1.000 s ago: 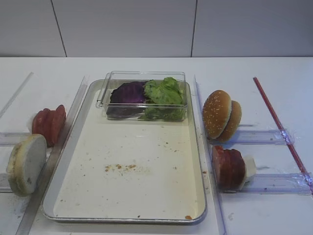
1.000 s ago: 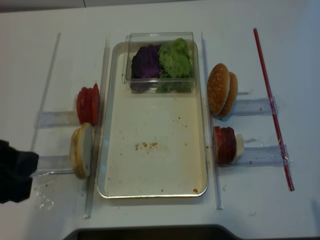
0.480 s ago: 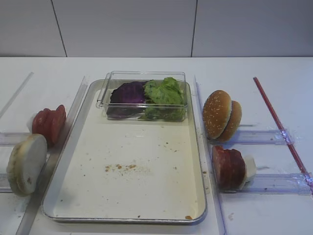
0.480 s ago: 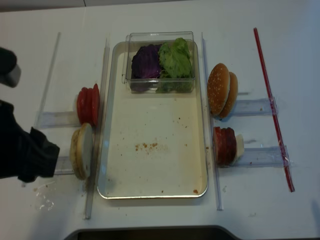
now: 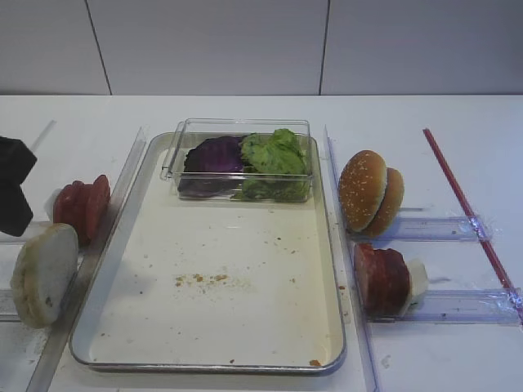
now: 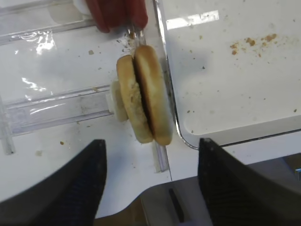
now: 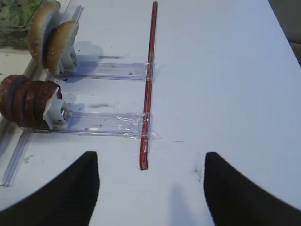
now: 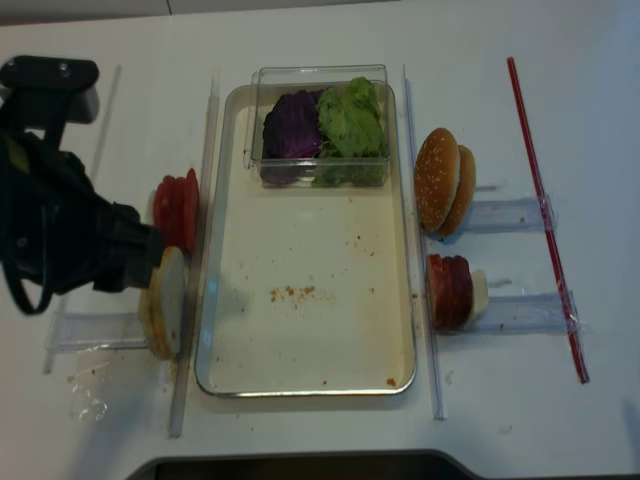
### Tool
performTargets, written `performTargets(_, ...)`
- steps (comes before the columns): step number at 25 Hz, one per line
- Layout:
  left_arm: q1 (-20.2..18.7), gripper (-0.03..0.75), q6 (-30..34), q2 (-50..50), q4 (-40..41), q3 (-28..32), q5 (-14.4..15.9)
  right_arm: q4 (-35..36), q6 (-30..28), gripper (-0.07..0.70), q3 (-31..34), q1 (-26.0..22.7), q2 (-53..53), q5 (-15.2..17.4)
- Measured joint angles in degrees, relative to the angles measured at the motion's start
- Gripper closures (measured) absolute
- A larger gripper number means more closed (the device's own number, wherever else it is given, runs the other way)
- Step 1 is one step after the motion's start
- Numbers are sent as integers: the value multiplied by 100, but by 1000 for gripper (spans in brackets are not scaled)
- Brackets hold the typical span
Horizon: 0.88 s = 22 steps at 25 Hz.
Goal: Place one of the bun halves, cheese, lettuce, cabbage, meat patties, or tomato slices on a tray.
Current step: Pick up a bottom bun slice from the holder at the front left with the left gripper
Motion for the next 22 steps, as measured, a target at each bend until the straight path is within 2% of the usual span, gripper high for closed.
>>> performTargets(6,-8,314,-39,398,-201,-162,-43,0,0,141,0,0,0,0)
performTargets(11,-226,364,-147,653,-201,-207,-194,0,0,141,0,0,0,4)
performTargets(22,-339,373,-588,1101,64,-207,-492,0,0,141,0,0,0,4)
